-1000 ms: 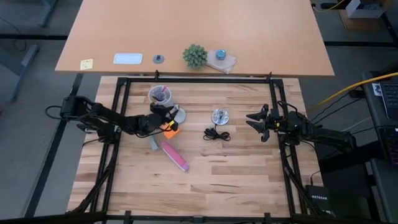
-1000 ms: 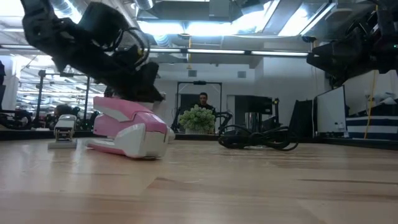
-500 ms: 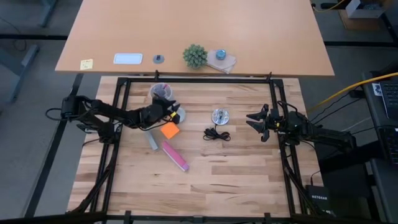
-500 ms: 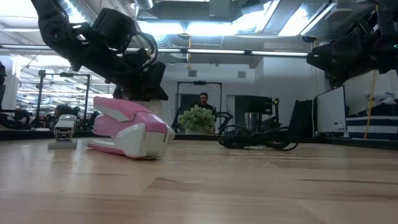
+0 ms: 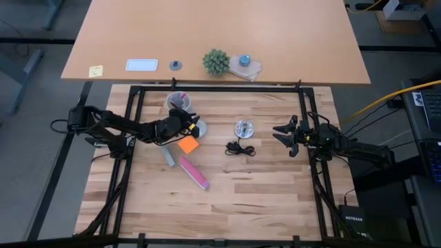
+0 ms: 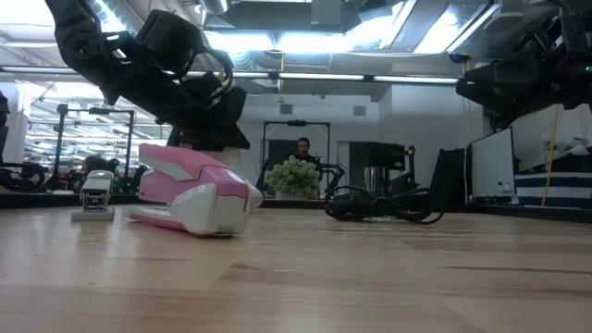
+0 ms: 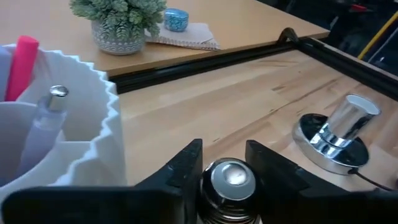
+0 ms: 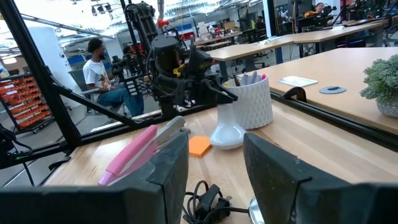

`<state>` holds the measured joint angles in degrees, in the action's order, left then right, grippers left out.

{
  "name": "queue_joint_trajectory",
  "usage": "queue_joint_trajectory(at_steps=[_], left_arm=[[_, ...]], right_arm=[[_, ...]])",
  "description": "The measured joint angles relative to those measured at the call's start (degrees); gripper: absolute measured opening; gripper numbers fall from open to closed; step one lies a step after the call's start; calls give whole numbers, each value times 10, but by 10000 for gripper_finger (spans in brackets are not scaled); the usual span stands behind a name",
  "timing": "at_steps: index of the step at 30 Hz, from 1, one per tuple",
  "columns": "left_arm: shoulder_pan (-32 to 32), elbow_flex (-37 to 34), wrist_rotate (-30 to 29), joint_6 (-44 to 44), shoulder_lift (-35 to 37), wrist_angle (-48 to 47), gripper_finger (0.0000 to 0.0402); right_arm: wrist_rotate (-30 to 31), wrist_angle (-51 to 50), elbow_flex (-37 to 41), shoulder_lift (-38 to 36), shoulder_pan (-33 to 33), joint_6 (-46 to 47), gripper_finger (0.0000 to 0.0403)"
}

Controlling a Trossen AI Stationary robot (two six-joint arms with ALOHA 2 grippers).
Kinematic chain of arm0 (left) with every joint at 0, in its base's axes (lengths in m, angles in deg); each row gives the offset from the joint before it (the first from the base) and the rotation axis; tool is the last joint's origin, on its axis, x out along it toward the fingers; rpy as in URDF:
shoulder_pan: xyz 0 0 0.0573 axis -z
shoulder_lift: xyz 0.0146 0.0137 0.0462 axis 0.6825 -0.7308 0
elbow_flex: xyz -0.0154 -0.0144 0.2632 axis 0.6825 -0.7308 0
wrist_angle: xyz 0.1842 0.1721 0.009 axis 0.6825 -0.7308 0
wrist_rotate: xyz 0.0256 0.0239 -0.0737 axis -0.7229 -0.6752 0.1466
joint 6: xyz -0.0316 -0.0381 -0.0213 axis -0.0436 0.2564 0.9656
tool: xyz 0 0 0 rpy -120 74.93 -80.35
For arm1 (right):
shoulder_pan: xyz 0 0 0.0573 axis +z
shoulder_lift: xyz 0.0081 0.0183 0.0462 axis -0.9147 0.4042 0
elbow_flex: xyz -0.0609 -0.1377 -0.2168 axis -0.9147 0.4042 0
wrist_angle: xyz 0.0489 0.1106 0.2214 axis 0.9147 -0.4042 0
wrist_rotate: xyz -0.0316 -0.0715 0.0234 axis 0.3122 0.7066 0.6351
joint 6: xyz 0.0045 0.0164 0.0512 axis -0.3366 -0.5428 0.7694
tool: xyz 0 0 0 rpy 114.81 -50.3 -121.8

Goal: Screw lightbulb
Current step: Insert the lightbulb into the lamp

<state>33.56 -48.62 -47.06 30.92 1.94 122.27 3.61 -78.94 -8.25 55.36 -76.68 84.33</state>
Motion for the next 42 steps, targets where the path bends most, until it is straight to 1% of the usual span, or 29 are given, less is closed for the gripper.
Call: queue_joint_trajectory(at_steps=[2,8,13,18,22,27,31,35,39,42], left_arm=[[3,0,0,2,0,2,90],[9,0,2,49,0,30,90],[14,0,18,111,0,66,98],[19,0,67,176,0,110,93],[28,1,92,230,0,137,100],[43,14,102,284,0,143,99],[54,42,102,299,0,143,94],[63,77,106,296,0,145,102],[70,111,106,267,0,145,102],[73,128,106,241,0,143,98]], right_arm=[[0,0,0,0,0,0,159],[0,3,0,0,0,-12,159],[-23,3,0,0,0,-108,159],[-41,6,0,0,0,-204,159],[-51,6,0,0,0,-253,159],[-57,6,0,0,0,-289,159],[-57,6,0,0,0,-331,159],[-57,9,0,10,0,-364,159],[-59,47,0,36,0,-374,159],[-88,95,0,69,1,-373,159]])
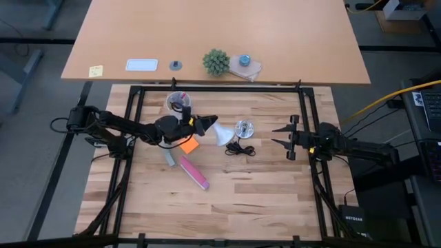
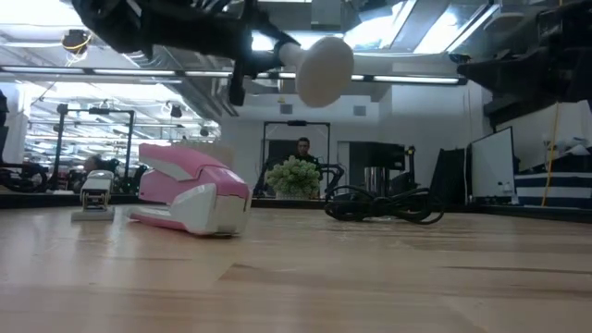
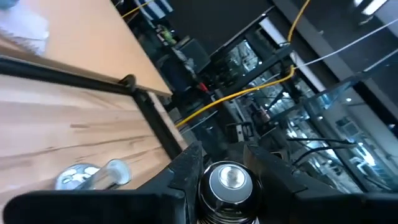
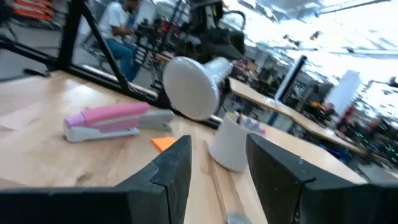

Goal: Screw lightbulb
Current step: Insert the lightbulb into the lamp

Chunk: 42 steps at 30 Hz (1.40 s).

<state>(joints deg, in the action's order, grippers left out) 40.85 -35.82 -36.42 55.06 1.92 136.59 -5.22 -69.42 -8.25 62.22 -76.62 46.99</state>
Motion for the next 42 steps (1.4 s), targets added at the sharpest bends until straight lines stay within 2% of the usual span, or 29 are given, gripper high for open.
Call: queue_joint_trajectory(at_steps=[7,10,25,32,42], left_arm=[[2,22,-1,-1,0,-28,105],[6,23,0,3,0,-31,106],[30,23,0,-12,0,-31,109],[44,23,-1,-32,0,-52,109],[53,23,0,-51,0,-62,109]], right_arm=[[-13,105,-1,115,0,6,159],[-13,115,-14,173,0,6,159],[-13,117,-202,433,0,3,159],[-13,117,-290,509,0,80,159],[-15,95,-353,595,0,127,159]])
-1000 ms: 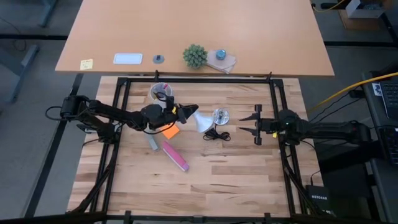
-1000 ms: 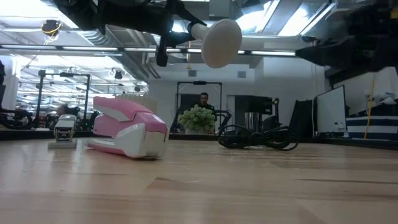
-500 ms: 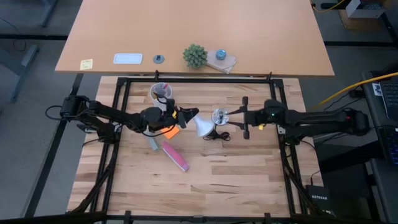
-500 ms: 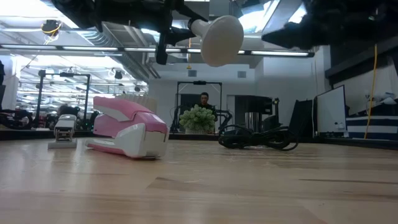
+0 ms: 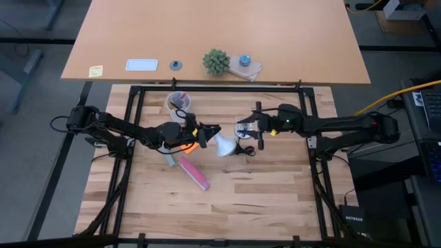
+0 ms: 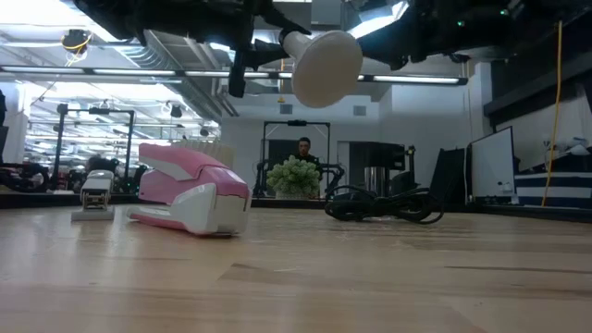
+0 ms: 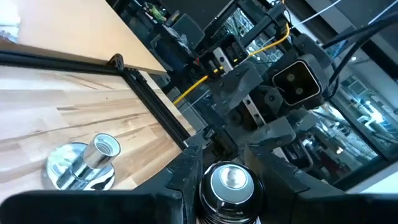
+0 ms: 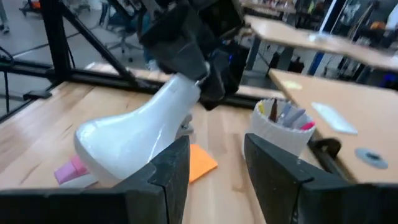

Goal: Screw lightbulb
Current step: Insert the lightbulb into the lamp

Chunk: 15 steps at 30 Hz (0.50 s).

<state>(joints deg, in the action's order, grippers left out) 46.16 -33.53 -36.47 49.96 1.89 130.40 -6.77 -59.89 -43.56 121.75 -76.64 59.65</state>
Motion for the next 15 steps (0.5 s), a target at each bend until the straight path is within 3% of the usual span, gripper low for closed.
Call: queue_joint_trajectory(at_steps=[5,15], left_arm=[[0,0,0,-31,0,-21,109],[-1,0,0,-42,0,-100,109]], right_arm=[[-33,-69,-48,40,0,15,159],[-12,-94,-103,77,31,14,159]])
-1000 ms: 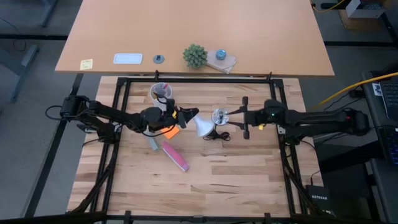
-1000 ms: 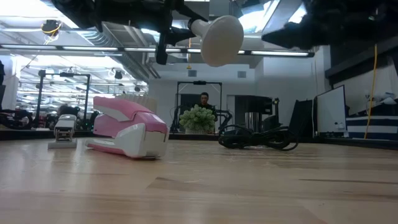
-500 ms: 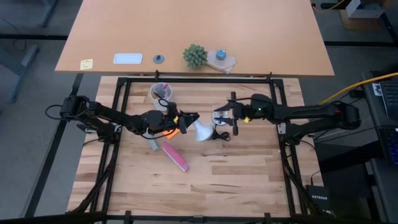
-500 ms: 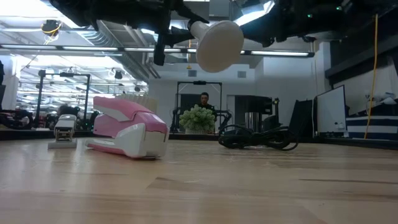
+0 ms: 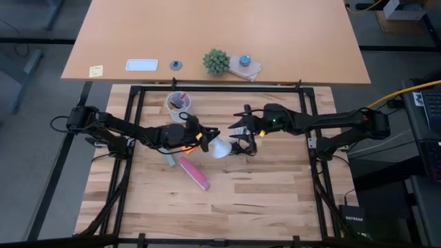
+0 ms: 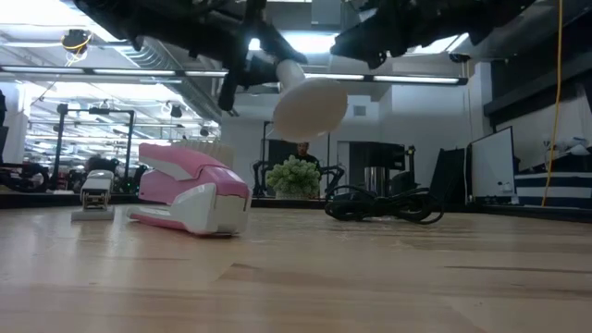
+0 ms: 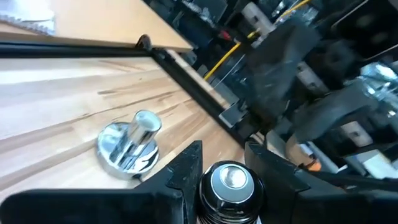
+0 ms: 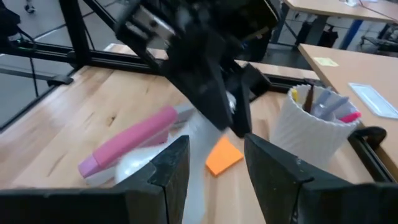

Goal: Screw lightbulb
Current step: Insert the lightbulb into the lamp

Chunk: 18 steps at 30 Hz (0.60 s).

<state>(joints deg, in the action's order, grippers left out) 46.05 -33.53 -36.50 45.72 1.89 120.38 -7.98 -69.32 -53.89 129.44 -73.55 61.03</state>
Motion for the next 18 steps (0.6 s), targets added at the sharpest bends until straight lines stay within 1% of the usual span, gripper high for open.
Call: queue_joint_trajectory(at_steps=[6,12,15,18], left_arm=[[0,0,0,-44,0,-5,109],[0,0,0,-66,0,-5,109],[0,0,0,-72,0,-5,109],[0,0,0,-78,0,-5,109]], right_arm=[[0,10,0,0,0,15,159],[-4,5,0,0,4,30,159],[20,5,0,0,15,40,159],[32,2,0,2,27,40,159]])
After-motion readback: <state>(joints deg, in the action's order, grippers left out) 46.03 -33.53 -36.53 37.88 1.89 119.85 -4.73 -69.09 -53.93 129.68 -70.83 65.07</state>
